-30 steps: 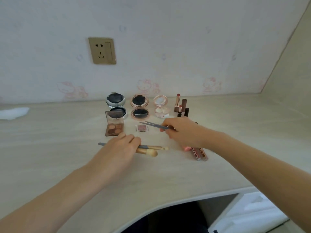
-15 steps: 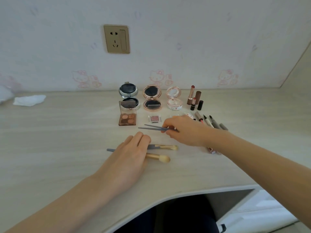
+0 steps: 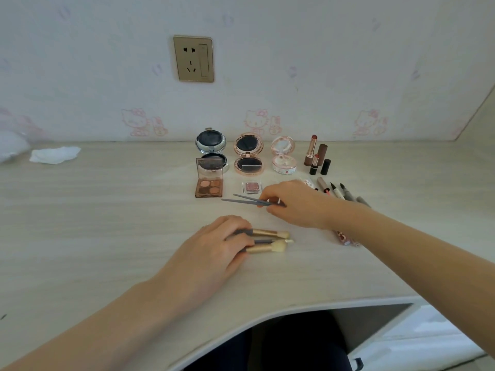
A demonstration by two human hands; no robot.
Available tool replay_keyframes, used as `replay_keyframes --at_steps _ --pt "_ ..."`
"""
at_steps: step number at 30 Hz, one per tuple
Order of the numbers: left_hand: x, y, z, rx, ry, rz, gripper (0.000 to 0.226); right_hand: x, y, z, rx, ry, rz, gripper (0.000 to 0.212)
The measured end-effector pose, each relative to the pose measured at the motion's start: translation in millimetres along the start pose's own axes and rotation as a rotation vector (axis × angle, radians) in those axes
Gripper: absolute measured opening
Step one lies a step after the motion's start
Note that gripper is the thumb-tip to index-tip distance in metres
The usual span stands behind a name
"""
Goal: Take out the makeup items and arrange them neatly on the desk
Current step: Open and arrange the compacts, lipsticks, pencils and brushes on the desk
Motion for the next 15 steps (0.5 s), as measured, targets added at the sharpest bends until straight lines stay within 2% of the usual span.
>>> replay_keyframes --at_steps 5,8,15 --pt "-1 3 0 0.018 -0.005 0.043 0.029 -8 -19 -18 0.079 0.037 0.000 0.026" --pt "0 2 0 0.002 -0.037 0.076 0.019 -13 -26 -23 0.112 0.075 -0.006 0.027" --pt "-3 3 -3 0.039 -0.077 0.109 0.019 -15 -27 -19 0.095 0.002 -0.024 0.023"
Point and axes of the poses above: each hand's wrist, its own y-axis away from the middle knuckle, its own x-axis out of the back of the hand, z = x × y, the point moved 4 cm from there along -y, towards the middle knuckle, and after that the axes turned 4 degrees about x, right-handed, at the moved point
